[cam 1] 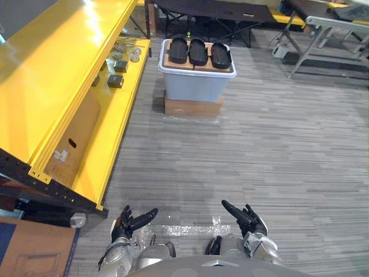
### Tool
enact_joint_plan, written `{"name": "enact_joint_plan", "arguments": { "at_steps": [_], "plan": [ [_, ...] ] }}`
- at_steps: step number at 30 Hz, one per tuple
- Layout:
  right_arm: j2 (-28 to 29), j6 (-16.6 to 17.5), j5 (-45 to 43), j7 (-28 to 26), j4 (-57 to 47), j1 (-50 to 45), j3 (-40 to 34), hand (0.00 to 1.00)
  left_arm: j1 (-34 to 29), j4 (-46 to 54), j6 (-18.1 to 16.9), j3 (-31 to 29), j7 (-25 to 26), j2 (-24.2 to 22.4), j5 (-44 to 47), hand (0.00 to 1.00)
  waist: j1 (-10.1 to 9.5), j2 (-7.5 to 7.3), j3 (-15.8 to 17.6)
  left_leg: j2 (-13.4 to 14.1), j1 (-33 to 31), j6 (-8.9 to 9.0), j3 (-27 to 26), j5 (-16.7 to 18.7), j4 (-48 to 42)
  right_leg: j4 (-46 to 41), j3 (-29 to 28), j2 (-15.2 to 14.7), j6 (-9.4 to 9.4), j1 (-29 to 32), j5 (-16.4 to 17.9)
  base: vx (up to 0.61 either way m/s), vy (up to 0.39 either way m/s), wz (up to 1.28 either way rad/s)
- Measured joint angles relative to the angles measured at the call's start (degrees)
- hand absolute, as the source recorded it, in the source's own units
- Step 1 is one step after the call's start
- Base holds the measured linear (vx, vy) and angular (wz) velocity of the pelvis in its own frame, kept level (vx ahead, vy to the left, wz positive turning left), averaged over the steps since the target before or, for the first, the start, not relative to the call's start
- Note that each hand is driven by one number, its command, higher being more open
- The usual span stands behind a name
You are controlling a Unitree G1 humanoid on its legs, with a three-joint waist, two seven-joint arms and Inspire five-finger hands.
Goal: Walk over and take three plastic housings, then place them on the shelf
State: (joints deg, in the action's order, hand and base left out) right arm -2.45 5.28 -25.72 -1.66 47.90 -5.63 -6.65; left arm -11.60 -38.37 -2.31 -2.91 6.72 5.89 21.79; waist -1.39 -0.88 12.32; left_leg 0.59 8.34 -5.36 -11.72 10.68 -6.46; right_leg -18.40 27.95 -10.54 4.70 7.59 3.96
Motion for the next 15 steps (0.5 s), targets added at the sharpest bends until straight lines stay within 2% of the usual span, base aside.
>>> {"name": "enact_joint_plan", "arguments": {
  "at_steps": [1, 3, 4, 5, 6, 7, 8, 9, 10, 11, 12, 13, 14, 15],
  "plan": [
    [0.0, 0.0, 0.3, 0.3, -0.7, -0.9, 0.1, 1.00, 0.4, -0.1, -0.2, 0.4, -0.4, -0.2, 0.9, 1.00, 0.21, -0.10, 0.0, -0.2, 0.8, 0.02, 0.6, 0.0, 0.6, 6.0, -0.9, 1.3, 2.01, 0.6, -1.7, 0.28, 0.033, 0.33],
    [0.0, 0.0, 0.5, 0.7, -0.9, -2.3, 0.1, 1.00, 1.0, -0.6, -1.0, 2.1, -0.9, -0.6, 0.4, 1.00, 0.34, -0.73, 0.5, -1.7, 2.6, 0.81, 1.8, 0.5, 1.2, 10.1, -3.3, 1.7, 2.20, 1.7, -3.8, 0.29, -0.001, 0.47],
    [0.2, -0.2, 0.5, 0.7, -0.8, -3.6, 0.1, 1.00, 0.8, -0.6, -2.1, 2.9, -1.0, -0.6, -0.8, 1.00, 0.43, -1.14, 0.5, -2.8, 4.0, 2.18, 2.9, 1.4, 1.2, 9.6, -5.4, 1.7, 1.03, 2.3, -4.3, 0.31, -0.056, 0.61],
    [0.2, -0.4, -0.1, 0.4, -0.9, -4.6, -0.5, 1.00, 0.3, -0.6, -2.9, 3.3, -0.9, -1.0, -2.2, 1.00, 0.68, -0.98, 0.5, -3.0, 5.1, 3.51, 3.8, 3.5, 0.3, 7.2, -6.8, 1.8, -1.00, 2.5, -3.2, 0.33, -0.077, 0.64],
    [0.1, -0.5, 0.0, 0.3, -0.9, -4.7, -0.9, 1.00, 0.2, -0.6, -3.0, 3.7, -0.8, -1.2, -2.6, 1.00, 0.98, -0.83, 0.3, -2.9, 5.1, 3.83, 4.3, 5.2, -0.7, 5.2, -6.7, 1.7, -2.55, 2.9, -2.3, 0.32, -0.118, 0.55],
    [-0.1, -0.9, 0.2, 0.2, -0.8, -4.5, -1.3, 1.00, 0.1, -0.5, -2.9, 4.2, -0.3, -1.3, -2.7, 1.00, 1.23, -0.51, 0.1, -2.5, 4.4, 4.48, 4.8, 9.2, -4.4, 0.2, -5.9, 1.7, -5.26, 3.9, -0.4, 0.40, -0.217, 0.26],
    [-0.9, -1.1, 0.6, -0.7, -0.4, -4.4, -1.3, 1.00, -0.5, -1.2, -2.9, 4.4, 0.5, -1.6, -1.9, 1.00, 1.26, 1.06, -0.8, -0.6, 3.9, 6.74, 4.0, 12.9, -7.8, -2.2, -5.1, 3.6, -6.59, 3.6, 0.8, 0.42, -0.230, 0.06],
    [-2.2, -1.1, 0.6, -1.6, -0.3, -4.4, -1.1, 1.00, -0.7, -2.4, -2.8, 4.5, 0.8, -2.0, -1.1, 1.00, 1.13, 2.15, -1.7, 1.4, 3.0, 9.34, 3.2, 14.5, -12.0, -1.5, -5.1, 5.1, -6.48, 2.7, 0.6, 0.48, -0.207, -0.04],
    [-2.7, -1.0, 0.7, -1.8, 0.1, -4.2, -1.2, 1.00, -0.6, -2.8, -2.8, 4.6, 0.8, -2.0, -0.1, 1.00, 1.69, 2.96, -2.0, 3.6, -1.7, 9.63, 0.2, 14.1, -22.1, -1.2, -4.1, 5.3, -7.05, 2.5, -0.6, 0.44, -0.159, 0.02],
    [-3.4, -1.0, 0.7, -1.7, 1.0, -3.4, -1.6, 1.00, -0.2, -3.0, -2.8, 4.7, 0.8, -2.1, 0.2, 1.00, 1.90, 4.29, -1.7, 7.4, -6.5, 10.84, -2.5, 12.0, -33.3, 0.5, -3.6, 6.9, -7.93, 1.0, -0.1, 0.45, -0.150, 0.07],
    [-4.3, -1.0, 0.8, -1.7, 1.9, -2.7, -1.8, 1.00, 0.2, -3.0, -2.8, 4.7, 0.9, -3.2, 0.2, 1.00, 1.45, 5.44, -0.7, 11.7, -12.5, 10.44, -2.8, 7.6, -46.3, 3.9, -3.4, 9.0, -9.05, -2.2, -0.2, 0.47, -0.166, 0.02],
    [-4.5, -1.0, 1.2, -1.7, 3.0, -2.2, -2.1, 1.00, 0.2, -2.7, -2.6, 3.9, 0.8, -3.7, 0.2, 1.00, 1.20, 5.81, 0.3, 12.3, -15.2, 10.45, -1.9, 7.8, -50.6, 5.5, -3.4, 9.7, -9.24, -5.3, -0.1, 0.50, -0.145, -0.01],
    [-4.5, -1.0, 2.0, -1.7, 4.4, -1.4, -2.7, 1.00, 0.2, -2.7, -2.6, 3.5, 0.8, -3.5, 0.3, 1.00, 1.01, 4.93, 1.2, 11.6, -16.9, 10.57, -0.3, 8.2, -50.8, 7.2, -3.5, 9.9, -9.67, -8.5, 0.2, 0.59, -0.170, -0.23],
    [-4.2, -0.8, 2.9, -1.7, 5.4, -1.1, -2.9, 1.00, 0.4, -2.6, -2.6, 2.6, 0.8, -3.4, 0.5, 1.00, -0.21, 4.14, 1.7, 9.3, -18.1, 11.07, 0.6, 8.6, -46.6, 9.7, -4.9, 9.6, -9.68, -12.1, 0.2, 0.48, -0.131, -0.41]
  ]
}}
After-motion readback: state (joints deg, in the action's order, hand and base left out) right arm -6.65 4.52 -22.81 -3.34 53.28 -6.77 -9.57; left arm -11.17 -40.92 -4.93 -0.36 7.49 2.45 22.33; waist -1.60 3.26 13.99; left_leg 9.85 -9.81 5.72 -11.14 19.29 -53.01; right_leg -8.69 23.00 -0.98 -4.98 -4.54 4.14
